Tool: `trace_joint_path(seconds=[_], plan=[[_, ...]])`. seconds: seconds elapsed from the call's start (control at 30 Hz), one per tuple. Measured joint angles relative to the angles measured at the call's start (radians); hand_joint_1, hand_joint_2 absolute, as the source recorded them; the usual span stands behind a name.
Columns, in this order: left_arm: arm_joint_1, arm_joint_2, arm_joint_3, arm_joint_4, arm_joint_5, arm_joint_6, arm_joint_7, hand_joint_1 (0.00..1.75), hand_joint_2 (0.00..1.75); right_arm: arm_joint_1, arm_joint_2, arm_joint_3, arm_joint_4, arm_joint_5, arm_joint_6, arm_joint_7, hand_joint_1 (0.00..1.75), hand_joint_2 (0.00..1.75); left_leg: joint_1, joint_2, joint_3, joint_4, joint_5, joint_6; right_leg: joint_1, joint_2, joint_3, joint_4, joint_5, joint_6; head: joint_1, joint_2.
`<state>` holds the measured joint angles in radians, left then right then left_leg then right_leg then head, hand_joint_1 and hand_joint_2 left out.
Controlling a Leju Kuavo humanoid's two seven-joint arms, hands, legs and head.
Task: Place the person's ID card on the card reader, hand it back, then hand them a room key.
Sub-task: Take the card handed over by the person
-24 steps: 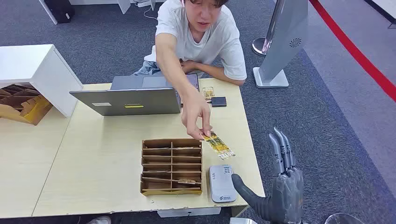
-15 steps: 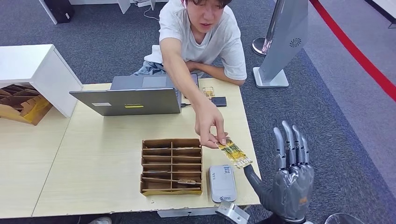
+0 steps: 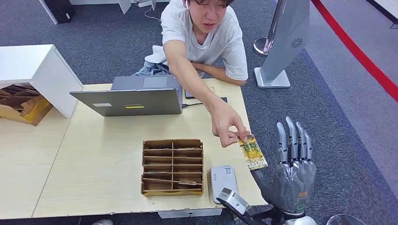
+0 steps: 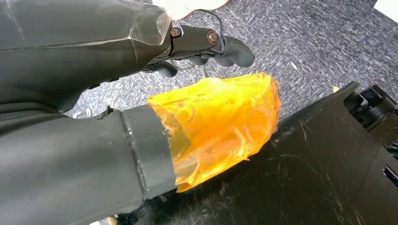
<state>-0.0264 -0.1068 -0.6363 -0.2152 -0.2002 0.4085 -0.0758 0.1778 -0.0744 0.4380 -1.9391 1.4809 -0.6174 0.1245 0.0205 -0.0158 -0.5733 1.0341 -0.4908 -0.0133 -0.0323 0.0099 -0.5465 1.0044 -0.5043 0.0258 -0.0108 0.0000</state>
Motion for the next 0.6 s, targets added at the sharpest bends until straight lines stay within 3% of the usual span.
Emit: trace_joint_path(seconds=[0.07, 0.2, 0.3, 0.33, 0.43, 0.47, 0.6], plan=[[-0.002, 0.000, 0.000, 0.000, -0.005, -0.003, 0.003, 0.00, 0.00, -0.001, 0.000, 0.000, 0.002, -0.013, 0.001, -0.001, 0.01, 1.75, 0.000, 0.000, 0.000, 0.000, 0.000, 0.000, 0.000, 0.000, 0.000, 0.000, 0.000, 0.000, 0.000, 0.000], [-0.005, 0.000, 0.000, 0.000, -0.017, -0.006, 0.008, 0.00, 0.00, -0.001, 0.000, 0.001, 0.002, -0.047, 0.005, -0.013, 0.56, 1.75, 0.000, 0.000, 0.000, 0.000, 0.000, 0.000, 0.000, 0.000, 0.000, 0.000, 0.000, 0.000, 0.000, 0.000], [-0.008, 0.000, 0.000, 0.000, -0.022, -0.008, 0.008, 0.00, 0.00, -0.001, 0.000, 0.001, 0.002, -0.068, 0.006, -0.024, 0.56, 1.75, 0.000, 0.000, 0.000, 0.000, 0.000, 0.000, 0.000, 0.000, 0.000, 0.000, 0.000, 0.000, 0.000, 0.000], [-0.008, 0.000, 0.000, 0.000, -0.022, -0.008, 0.008, 0.00, 0.00, -0.001, 0.000, 0.001, 0.002, -0.070, 0.006, -0.026, 0.76, 1.75, 0.000, 0.000, 0.000, 0.000, 0.000, 0.000, 0.000, 0.000, 0.000, 0.000, 0.000, 0.000, 0.000, 0.000], [-0.009, 0.000, 0.000, 0.000, -0.023, -0.008, 0.008, 0.00, 0.00, -0.001, 0.000, 0.001, 0.002, -0.073, 0.006, -0.029, 1.60, 1.75, 0.000, 0.000, 0.000, 0.000, 0.000, 0.000, 0.000, 0.000, 0.000, 0.000, 0.000, 0.000, 0.000, 0.000], [-0.010, 0.000, 0.000, 0.000, -0.023, -0.008, 0.008, 0.00, 0.00, -0.001, 0.000, 0.001, 0.002, -0.074, 0.006, -0.030, 1.68, 1.75, 0.000, 0.000, 0.000, 0.000, 0.000, 0.000, 0.000, 0.000, 0.000, 0.000, 0.000, 0.000, 0.000, 0.000], [-0.011, 0.000, 0.000, 0.000, -0.030, -0.008, 0.008, 0.00, 0.00, -0.001, 0.000, 0.001, 0.002, -0.093, 0.006, -0.040, 1.74, 1.75, 0.000, 0.000, 0.000, 0.000, 0.000, 0.000, 0.000, 0.000, 0.000, 0.000, 0.000, 0.000, 0.000, 0.000]])
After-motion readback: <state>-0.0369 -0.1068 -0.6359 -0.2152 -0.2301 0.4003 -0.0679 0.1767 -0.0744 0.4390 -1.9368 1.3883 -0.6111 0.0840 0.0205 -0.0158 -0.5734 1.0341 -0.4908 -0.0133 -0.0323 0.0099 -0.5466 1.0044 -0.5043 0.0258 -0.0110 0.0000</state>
